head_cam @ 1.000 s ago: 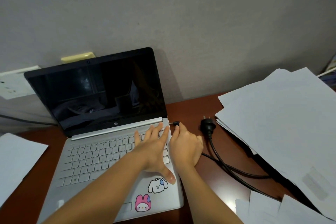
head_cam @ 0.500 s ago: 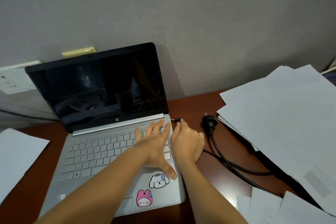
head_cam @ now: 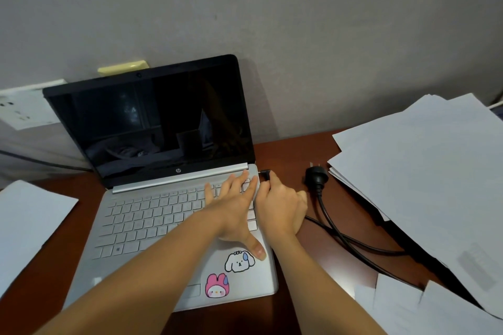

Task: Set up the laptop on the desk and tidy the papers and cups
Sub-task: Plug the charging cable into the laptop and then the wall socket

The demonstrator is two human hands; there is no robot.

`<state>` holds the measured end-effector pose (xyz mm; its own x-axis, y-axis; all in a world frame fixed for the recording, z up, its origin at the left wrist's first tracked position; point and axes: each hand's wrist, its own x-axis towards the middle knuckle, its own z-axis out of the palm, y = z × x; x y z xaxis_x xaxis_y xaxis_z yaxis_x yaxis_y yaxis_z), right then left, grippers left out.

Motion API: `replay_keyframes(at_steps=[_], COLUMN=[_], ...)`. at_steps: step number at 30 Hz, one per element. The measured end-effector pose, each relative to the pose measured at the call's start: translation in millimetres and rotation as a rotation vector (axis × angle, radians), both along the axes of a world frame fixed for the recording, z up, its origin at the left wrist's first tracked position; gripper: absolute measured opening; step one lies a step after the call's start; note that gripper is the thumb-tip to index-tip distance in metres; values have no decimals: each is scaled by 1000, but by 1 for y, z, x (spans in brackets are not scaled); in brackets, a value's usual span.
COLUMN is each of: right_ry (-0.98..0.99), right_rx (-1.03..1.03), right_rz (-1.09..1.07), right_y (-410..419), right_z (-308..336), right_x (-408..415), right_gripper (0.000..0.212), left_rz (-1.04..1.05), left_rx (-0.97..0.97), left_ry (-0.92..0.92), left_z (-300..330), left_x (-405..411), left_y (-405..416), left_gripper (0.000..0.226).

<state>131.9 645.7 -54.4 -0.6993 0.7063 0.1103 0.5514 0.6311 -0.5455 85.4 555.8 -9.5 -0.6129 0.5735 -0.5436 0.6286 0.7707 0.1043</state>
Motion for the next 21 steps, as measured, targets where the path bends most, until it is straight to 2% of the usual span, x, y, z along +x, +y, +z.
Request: replay_keyframes(at_steps=[21], right_ry=[-49], right_rx=[140], right_rz=[265], right_y=[20], right_z=[-1], right_x=[3], right_gripper=[46], left_rz=[5], left_rx=[8], left_ry=[-33], left_z=[3], left_x=[1], left_y=[0], left_gripper=[151])
